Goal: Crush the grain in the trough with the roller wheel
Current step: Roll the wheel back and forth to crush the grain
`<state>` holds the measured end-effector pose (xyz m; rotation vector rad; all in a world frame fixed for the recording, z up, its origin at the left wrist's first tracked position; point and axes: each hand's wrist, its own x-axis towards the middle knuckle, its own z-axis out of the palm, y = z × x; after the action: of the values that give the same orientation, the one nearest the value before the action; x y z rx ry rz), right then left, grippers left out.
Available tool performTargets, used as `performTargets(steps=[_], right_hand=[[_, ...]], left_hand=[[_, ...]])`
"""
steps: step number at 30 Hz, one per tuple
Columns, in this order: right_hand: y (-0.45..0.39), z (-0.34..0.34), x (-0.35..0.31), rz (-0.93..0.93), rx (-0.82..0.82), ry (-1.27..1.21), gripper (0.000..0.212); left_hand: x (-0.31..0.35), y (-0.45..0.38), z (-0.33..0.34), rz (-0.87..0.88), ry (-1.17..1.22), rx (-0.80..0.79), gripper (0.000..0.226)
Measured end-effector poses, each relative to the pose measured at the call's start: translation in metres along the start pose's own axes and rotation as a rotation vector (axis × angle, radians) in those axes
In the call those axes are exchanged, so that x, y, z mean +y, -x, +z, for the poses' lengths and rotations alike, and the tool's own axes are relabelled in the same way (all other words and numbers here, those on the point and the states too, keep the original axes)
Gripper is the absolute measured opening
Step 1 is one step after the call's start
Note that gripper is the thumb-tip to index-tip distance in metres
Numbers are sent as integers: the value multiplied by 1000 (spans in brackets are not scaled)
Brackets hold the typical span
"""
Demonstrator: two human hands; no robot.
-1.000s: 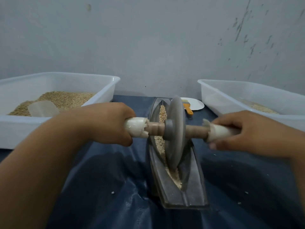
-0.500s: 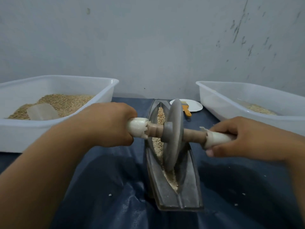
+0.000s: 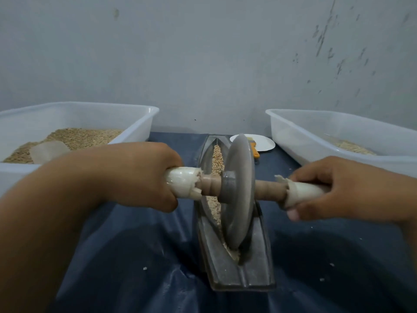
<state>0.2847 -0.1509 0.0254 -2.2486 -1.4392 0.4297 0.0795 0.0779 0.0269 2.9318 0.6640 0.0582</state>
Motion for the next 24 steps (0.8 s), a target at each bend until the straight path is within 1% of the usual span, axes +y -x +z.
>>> performTargets(steps=[1,2,4,6,8,10,13,15,16,17,19,21,22,24], right_hand=[[1,0,0,-1,-20,-15,61],[-2,0,1,-4,1,-23,60],[-12,7,3,-9,135,-5,50],[-24,18,2,-23,290,64,41],[-29,25,0,-27,355,107,40],[-25,19,0,-18,301,69,43],[-8,5,1,0,80,1,56],[-2,1,0,-2,-12,-13,62],[-2,0,0,-4,-17,-29,62],[-5,2,1,-7,12,-40,59],[-14,10,1,-6,139,-38,51],[-24,20,0,-6,276,28,42],[-27,22,-1,-6,302,57,40],[-24,19,-1,-4,265,45,41]], left_hand=[[1,1,-1,4,-2,3,27],[2,-1,0,-1,-3,21,24],[3,-10,7,-32,-10,98,18],[2,-18,16,-59,-32,172,18],[1,-21,20,-65,-38,192,19],[0,-18,17,-50,-29,163,19],[3,-7,7,-7,-8,78,22],[5,0,0,2,12,10,29],[5,1,-1,-6,21,-6,29],[5,0,0,-19,22,0,28],[6,-6,7,-43,-1,79,20],[7,-14,15,-54,-49,169,17],[7,-16,18,-54,-60,192,18],[7,-16,16,-39,-47,169,17]])
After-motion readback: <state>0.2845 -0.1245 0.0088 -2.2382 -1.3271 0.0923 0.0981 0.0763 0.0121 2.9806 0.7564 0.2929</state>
